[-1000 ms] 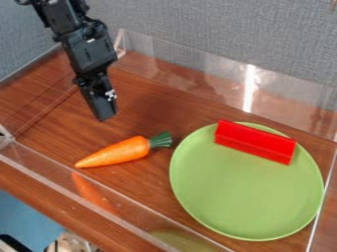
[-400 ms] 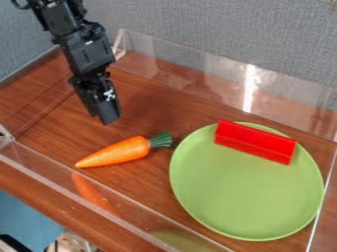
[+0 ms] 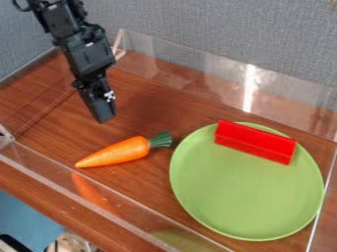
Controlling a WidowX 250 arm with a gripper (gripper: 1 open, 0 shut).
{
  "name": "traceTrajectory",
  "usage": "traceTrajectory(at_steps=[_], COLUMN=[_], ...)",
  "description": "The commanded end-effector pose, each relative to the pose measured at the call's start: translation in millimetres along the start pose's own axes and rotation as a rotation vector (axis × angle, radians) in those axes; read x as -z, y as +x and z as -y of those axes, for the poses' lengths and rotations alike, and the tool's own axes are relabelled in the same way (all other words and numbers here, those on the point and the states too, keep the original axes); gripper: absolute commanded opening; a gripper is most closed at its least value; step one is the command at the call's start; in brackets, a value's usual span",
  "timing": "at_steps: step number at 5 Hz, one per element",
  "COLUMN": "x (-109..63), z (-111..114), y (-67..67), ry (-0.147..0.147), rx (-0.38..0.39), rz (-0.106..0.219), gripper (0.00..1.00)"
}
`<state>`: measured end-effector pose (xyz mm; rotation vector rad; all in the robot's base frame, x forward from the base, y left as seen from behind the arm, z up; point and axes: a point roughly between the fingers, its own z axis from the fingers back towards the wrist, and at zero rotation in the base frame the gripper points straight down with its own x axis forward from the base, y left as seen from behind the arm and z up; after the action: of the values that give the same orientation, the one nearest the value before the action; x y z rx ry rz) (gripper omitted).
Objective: Put the carrot on the left side
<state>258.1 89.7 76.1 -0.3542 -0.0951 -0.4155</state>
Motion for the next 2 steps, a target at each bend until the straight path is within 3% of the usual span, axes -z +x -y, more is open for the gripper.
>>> traceTrajectory(at_steps=[1,2], x=[-14.8,-13.6], z=[-7.1,-7.9], y=[5.6,5.8], ry=[0.041,0.034], rx=[0.003,-0.003], rz=[0.030,0.029], gripper=[0.00,1.00])
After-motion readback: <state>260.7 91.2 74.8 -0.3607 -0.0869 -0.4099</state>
